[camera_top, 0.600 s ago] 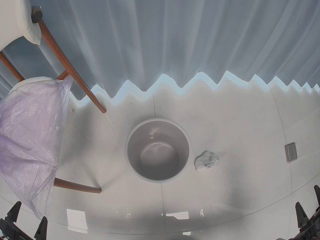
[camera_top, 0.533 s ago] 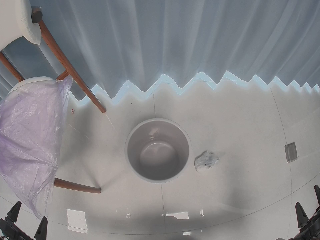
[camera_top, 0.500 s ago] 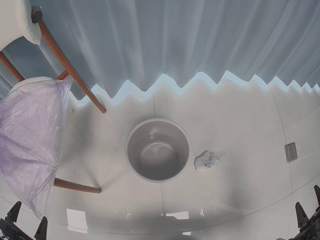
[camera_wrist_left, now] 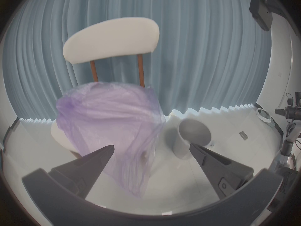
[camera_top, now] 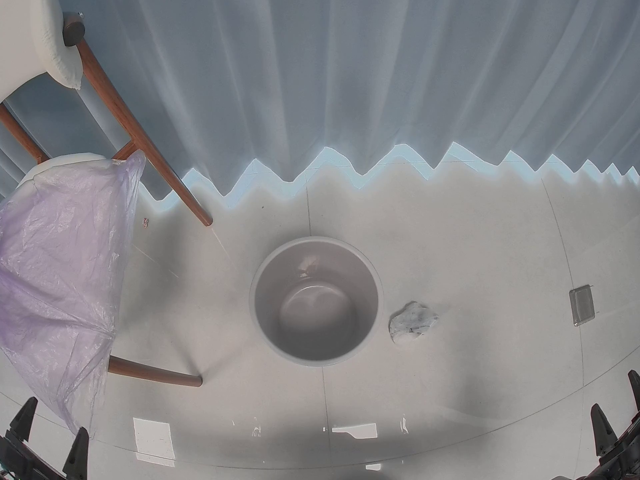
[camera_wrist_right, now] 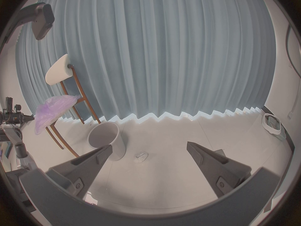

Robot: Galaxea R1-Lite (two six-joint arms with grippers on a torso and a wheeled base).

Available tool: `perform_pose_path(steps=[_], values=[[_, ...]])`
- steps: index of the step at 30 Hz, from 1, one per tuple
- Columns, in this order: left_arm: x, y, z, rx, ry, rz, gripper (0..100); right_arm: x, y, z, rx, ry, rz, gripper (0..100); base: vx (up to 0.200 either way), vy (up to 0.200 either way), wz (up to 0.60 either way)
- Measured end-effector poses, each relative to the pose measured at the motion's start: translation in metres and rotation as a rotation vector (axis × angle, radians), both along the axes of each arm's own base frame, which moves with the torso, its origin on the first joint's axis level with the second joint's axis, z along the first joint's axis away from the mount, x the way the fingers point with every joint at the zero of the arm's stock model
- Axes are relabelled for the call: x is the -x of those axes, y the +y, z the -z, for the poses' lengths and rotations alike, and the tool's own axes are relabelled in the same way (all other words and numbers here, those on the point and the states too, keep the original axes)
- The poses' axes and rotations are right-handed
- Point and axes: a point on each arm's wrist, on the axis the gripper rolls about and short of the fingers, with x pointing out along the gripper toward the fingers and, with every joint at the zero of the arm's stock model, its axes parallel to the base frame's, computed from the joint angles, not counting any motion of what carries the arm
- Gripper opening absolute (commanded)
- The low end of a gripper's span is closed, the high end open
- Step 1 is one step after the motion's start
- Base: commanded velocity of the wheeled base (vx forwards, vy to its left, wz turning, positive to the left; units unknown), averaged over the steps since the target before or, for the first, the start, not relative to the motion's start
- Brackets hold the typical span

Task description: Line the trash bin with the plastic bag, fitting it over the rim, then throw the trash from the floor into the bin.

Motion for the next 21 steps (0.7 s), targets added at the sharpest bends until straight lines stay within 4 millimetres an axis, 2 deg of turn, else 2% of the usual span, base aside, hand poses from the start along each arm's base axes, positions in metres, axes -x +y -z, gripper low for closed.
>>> perform_pose_path(steps=[7, 10, 17, 21], values=[[0.004, 0.000, -0.027, -0.011, -0.264, -0.019, 100, 0.000, 0.000, 0.000, 0.000, 0.000, 0.000, 100, 0.000, 0.000, 0.00], [0.005, 0.001, -0.031, -0.052, -0.311, -0.031, 100, 0.000, 0.000, 0.000, 0.000, 0.000, 0.000, 100, 0.000, 0.000, 0.00], [0.005, 0.000, -0.023, -0.172, -0.164, -0.015, 100, 0.000, 0.000, 0.000, 0.000, 0.000, 0.000, 100, 0.000, 0.000, 0.00], [0.013, 0.000, -0.035, -0.252, -0.080, 0.011, 100, 0.000, 0.000, 0.000, 0.000, 0.000, 0.000, 100, 0.000, 0.000, 0.00]])
